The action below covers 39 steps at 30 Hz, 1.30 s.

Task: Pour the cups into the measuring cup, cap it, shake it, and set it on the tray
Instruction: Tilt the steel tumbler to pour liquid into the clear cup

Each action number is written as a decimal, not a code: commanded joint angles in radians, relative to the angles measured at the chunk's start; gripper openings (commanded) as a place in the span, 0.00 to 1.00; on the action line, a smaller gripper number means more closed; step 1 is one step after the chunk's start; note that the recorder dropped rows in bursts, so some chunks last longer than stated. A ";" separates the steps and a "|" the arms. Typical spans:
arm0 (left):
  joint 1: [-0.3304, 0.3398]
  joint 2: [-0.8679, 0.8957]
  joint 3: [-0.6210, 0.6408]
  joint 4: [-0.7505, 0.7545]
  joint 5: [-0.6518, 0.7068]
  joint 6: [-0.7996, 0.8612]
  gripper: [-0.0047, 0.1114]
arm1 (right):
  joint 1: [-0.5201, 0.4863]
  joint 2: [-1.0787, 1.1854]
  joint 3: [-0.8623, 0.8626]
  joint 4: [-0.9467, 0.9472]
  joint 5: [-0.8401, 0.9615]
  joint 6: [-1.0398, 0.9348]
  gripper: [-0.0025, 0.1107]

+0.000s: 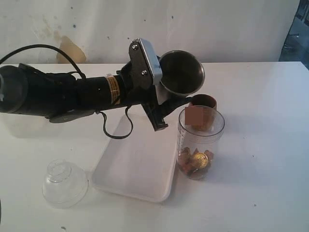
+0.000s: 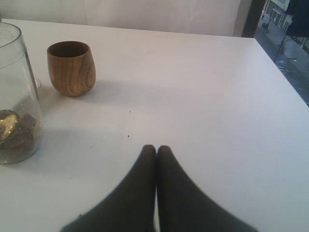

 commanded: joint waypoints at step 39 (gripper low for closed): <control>-0.017 -0.014 -0.078 0.042 0.014 0.158 0.04 | -0.004 -0.007 0.004 0.001 0.002 0.041 0.02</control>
